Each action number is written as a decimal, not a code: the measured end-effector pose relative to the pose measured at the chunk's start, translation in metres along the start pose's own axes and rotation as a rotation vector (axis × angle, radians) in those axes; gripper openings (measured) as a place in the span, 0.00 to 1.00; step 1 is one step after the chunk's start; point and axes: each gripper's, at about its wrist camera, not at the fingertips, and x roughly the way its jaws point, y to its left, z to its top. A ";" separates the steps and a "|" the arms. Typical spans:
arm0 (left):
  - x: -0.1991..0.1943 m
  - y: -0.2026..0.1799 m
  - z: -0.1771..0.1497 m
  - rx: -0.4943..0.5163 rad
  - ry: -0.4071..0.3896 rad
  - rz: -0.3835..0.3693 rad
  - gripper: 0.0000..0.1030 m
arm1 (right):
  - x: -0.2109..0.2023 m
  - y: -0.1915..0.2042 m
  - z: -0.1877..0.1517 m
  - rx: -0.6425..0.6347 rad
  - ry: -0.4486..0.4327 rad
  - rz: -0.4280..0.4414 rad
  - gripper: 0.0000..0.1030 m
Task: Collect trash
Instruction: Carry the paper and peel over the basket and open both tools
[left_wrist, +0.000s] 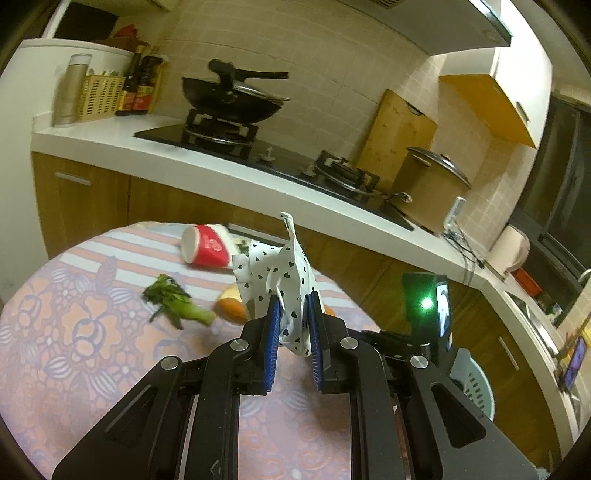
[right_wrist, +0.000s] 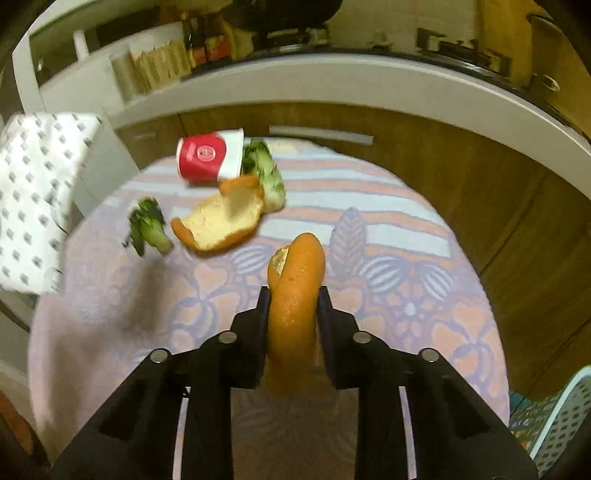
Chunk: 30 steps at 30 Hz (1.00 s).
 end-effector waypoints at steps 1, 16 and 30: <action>0.000 -0.004 0.000 0.006 0.001 -0.010 0.13 | -0.011 -0.005 -0.002 0.017 -0.021 0.002 0.20; 0.042 -0.138 -0.023 0.127 0.121 -0.322 0.13 | -0.210 -0.123 -0.085 0.223 -0.299 -0.249 0.20; 0.128 -0.282 -0.088 0.298 0.338 -0.440 0.13 | -0.240 -0.252 -0.192 0.502 -0.197 -0.378 0.20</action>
